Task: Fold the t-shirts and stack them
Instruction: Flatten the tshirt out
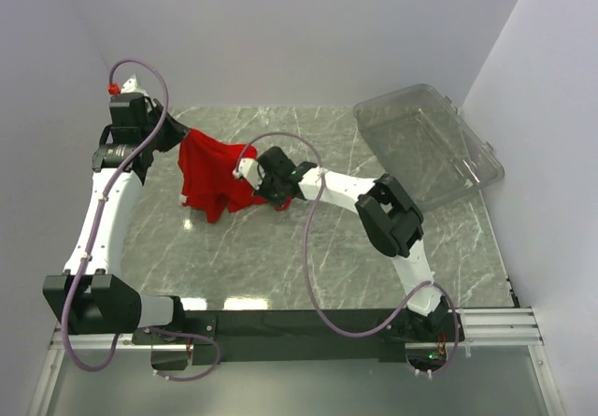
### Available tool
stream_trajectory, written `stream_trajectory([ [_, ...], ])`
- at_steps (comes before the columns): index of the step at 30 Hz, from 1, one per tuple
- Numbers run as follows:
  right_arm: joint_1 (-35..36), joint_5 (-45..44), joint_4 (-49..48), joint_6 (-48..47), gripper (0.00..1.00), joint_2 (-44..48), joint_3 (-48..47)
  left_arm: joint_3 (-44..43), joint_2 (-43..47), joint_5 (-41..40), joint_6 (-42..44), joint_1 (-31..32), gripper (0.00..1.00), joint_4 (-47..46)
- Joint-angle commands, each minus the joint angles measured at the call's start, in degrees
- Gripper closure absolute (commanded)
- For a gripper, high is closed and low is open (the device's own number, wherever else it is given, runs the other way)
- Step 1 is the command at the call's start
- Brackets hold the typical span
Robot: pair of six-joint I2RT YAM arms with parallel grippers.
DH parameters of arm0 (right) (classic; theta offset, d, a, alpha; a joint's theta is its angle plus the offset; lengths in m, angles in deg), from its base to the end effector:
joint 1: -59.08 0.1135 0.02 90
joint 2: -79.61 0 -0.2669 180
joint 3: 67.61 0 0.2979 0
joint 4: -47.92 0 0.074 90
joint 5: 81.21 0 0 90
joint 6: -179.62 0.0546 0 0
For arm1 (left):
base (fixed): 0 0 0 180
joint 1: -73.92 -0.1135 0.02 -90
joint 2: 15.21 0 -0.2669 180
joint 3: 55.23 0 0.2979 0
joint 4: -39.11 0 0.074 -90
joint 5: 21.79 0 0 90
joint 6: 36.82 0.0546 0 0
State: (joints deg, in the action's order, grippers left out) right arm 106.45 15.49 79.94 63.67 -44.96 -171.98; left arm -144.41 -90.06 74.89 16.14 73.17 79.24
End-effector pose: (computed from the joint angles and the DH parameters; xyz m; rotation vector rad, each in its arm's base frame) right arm 0.3540 0.3939 0.1291 -1.5317 1.9741 0.3025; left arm 0.3544 -0.0017 0.3890 -0.5944 1.9689 -0.5155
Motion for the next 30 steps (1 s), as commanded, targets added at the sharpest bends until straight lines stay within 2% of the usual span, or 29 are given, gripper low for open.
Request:
stream_trajectory([
  [1, -4.4, -1.0, -2.2, 2.2, 1.0, 7.8, -3.1, 1.0, 0.1, -1.2, 3.2, -1.8, 1.0, -2.8],
  [3, -7.8, -1.2, -2.6, 3.3, 1.0, 9.0, -5.7, 1.0, -1.0, -1.5, 4.2, -2.6, 1.0, -3.5],
  [10, -17.0, -6.6, -3.2, 8.6, 1.0, 6.1, -28.2, -3.0, -9.0, -0.6, 4.5, -4.4, 1.0, -9.6],
  [12, -19.1, -8.7, -3.2, 9.4, 1.0, 4.1, -37.3, -7.3, -11.3, 0.8, 3.6, -4.4, 1.0, -10.9],
  [15, -20.3, -10.3, -4.1, 10.3, 1.0, 2.8, -45.0, -14.8, -15.4, 1.9, 2.6, -4.6, 1.0, -11.7],
  [17, -21.2, -10.5, -7.4, 11.2, 1.0, 5.5, -44.5, -19.9, -17.5, 2.4, 2.2, -4.6, 1.0, -11.7],
  [20, -21.9, -7.8, -11.6, 12.5, 1.0, 12.4, -37.7, -23.6, -18.8, 3.0, 1.8, -4.5, 1.0, -12.1],
  [22, -21.9, -3.7, -12.6, 12.3, 1.0, 16.4, -28.9, -23.8, -19.3, 4.0, 1.4, -4.5, 0.99, -12.5],
  [26, -21.8, 9.0, -14.9, 5.6, 1.0, 32.1, -6.4, -18.8, -19.4, 5.8, 0.7, -4.6, 1.0, -13.8],
  [27, -21.7, 10.9, -17.4, 2.9, 1.0, 35.1, 3.4, -17.4, -19.1, 6.2, 0.5, -4.6, 1.0, -15.1],
  [30, -21.6, 13.3, -17.5, 2.7, 1.0, 41.7, 14.0, -12.3, -18.1, 7.6, 0.6, -4.6, 1.0, -16.3],
])
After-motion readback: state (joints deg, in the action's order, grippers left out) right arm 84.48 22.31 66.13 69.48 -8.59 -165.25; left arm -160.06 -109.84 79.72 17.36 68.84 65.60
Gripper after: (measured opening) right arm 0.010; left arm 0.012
